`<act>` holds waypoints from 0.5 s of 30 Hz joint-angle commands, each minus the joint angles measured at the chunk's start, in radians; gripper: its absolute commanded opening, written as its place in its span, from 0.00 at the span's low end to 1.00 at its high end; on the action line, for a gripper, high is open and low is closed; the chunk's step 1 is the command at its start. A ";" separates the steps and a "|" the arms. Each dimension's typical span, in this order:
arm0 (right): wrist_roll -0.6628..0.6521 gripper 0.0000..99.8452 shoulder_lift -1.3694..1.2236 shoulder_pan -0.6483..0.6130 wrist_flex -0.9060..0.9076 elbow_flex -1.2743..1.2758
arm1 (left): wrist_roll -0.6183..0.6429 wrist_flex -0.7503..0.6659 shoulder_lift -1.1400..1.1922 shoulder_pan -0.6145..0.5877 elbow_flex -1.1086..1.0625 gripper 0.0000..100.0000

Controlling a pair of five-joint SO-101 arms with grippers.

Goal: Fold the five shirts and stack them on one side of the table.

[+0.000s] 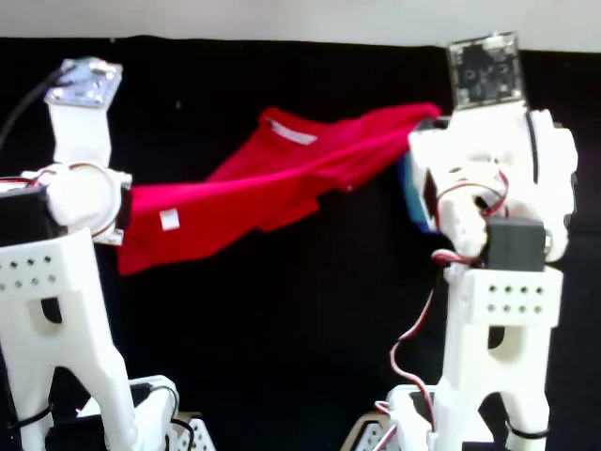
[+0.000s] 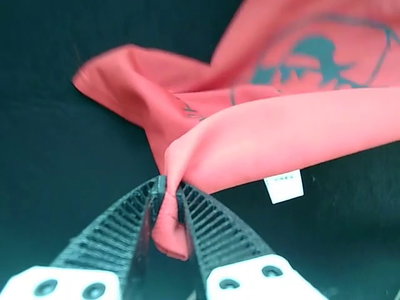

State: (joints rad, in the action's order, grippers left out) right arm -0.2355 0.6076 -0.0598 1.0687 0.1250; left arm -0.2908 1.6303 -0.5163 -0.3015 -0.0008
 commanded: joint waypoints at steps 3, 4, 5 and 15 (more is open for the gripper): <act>-0.005 0.00 -0.002 0.021 -0.018 -0.131 | 0.006 0.064 -0.012 0.012 0.199 0.01; -0.005 0.00 -0.002 0.024 -0.016 -0.148 | 0.006 0.074 -0.012 0.016 0.231 0.01; -0.005 0.00 -0.002 0.025 -0.015 -0.168 | 0.006 0.086 -0.012 0.022 0.265 0.01; -0.005 0.00 -0.005 0.022 0.127 -0.295 | 0.064 0.118 -0.002 0.084 0.308 0.01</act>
State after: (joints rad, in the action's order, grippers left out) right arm -0.2355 0.6061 -0.0537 1.1807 -0.1649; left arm -0.2524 1.7469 -0.5178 -0.2417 0.3460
